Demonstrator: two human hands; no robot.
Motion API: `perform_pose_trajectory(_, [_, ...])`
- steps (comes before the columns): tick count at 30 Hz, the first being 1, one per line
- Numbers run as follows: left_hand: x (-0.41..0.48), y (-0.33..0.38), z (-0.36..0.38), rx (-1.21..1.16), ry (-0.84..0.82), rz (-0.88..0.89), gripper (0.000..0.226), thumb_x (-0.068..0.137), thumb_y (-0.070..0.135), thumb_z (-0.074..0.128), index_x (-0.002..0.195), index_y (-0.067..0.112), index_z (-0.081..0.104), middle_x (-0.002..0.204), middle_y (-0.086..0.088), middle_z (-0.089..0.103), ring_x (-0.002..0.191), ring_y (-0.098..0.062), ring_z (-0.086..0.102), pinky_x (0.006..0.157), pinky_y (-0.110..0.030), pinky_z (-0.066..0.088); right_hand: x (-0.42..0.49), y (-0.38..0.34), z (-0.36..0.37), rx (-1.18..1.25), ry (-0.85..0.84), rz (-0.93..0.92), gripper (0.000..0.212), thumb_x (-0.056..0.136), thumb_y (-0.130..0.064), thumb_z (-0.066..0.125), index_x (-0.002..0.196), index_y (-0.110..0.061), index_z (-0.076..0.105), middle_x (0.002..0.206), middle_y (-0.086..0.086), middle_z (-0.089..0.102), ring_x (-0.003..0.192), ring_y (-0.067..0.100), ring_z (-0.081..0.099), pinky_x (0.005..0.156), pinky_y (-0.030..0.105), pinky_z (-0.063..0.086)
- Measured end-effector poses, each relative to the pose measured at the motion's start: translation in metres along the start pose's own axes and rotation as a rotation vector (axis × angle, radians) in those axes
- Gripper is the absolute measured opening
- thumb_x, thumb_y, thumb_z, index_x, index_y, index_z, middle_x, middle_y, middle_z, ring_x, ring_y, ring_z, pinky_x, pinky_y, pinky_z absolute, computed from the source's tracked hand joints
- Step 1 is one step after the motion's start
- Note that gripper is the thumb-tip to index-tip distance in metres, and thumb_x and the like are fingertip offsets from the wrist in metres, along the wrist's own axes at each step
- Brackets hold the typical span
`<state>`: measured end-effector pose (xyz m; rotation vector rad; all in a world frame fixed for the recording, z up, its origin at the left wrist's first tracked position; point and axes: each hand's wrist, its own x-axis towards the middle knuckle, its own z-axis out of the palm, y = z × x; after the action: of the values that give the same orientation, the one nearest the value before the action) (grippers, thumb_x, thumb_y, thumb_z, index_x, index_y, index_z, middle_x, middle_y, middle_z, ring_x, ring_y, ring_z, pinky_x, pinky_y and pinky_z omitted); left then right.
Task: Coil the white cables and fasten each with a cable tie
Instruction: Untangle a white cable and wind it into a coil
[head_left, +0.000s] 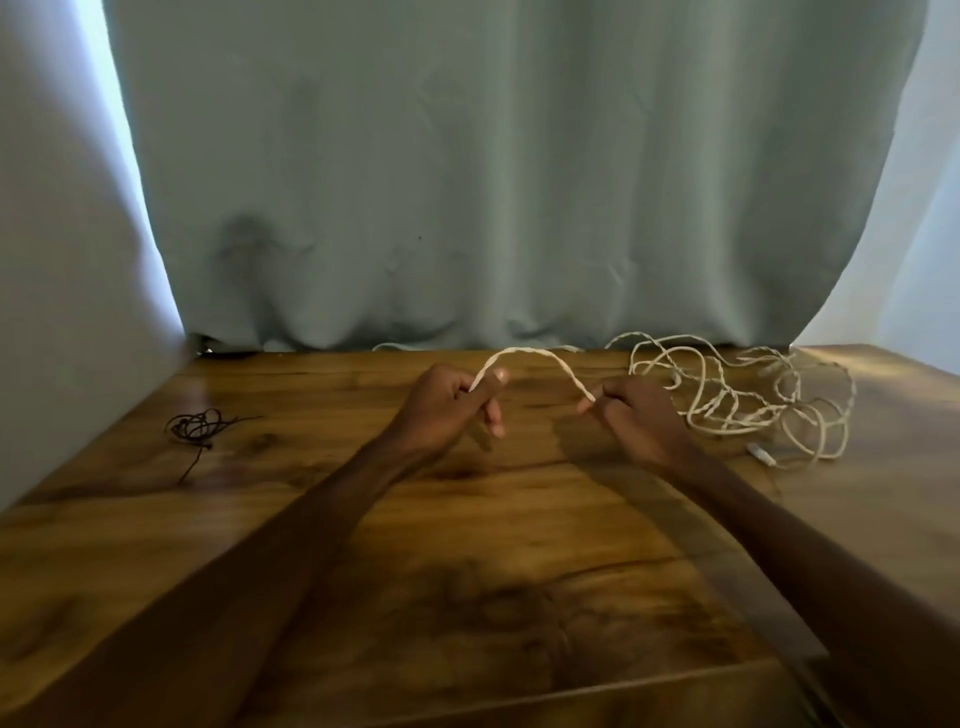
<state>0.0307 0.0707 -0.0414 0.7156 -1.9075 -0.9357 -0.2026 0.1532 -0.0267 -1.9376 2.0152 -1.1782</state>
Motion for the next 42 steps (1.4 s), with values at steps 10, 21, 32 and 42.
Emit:
perform_pose_trajectory(10, [0.016,0.013,-0.041,-0.509,0.125,-0.178,0.046,0.107,0.037,0.046,0.065,0.02,0.04,0.043,0.007,0.029,0.035,-0.005,0.022,0.037,-0.014,0.018,0.041,-0.043,0.032,-0.02,-0.217,-0.101,0.02,0.091,-0.033,0.073,0.107,-0.02,0.071,0.097,-0.003,0.073,0.086,0.014,0.069,0.08,0.039,0.058])
perform_pose_trajectory(21, [0.025,-0.003,-0.062,-0.819,0.241,-0.235,0.029,0.106,0.036,0.047,0.083,0.02,0.054,0.055,0.01,0.043,0.037,-0.001,0.03,0.032,-0.015,0.02,0.029,0.066,-0.022,-0.179,0.148,-0.217,0.035,0.102,-0.04,0.042,0.087,-0.016,0.062,0.074,0.001,0.064,0.069,0.022,0.06,0.066,0.036,0.043])
perform_pose_trajectory(32, [0.039,0.019,0.077,0.368,0.091,0.268,0.05,0.105,0.024,0.053,0.153,0.032,0.044,0.103,0.009,0.069,0.095,-0.009,0.066,0.084,-0.026,0.051,0.037,0.039,0.021,-0.362,-0.076,-0.399,0.038,0.09,-0.039,0.041,0.097,-0.012,0.067,0.09,0.01,0.066,0.08,0.025,0.058,0.072,0.04,0.05])
perform_pose_trajectory(42, [0.042,-0.01,0.072,0.759,0.113,0.273,0.035,0.099,0.057,0.053,0.091,0.027,0.068,0.075,0.005,0.07,0.068,-0.01,0.064,0.064,-0.025,0.045,0.044,0.062,0.007,-0.242,0.052,-0.47,0.012,0.092,-0.016,0.062,0.099,-0.013,0.071,0.092,0.003,0.067,0.086,0.017,0.056,0.078,0.034,0.042])
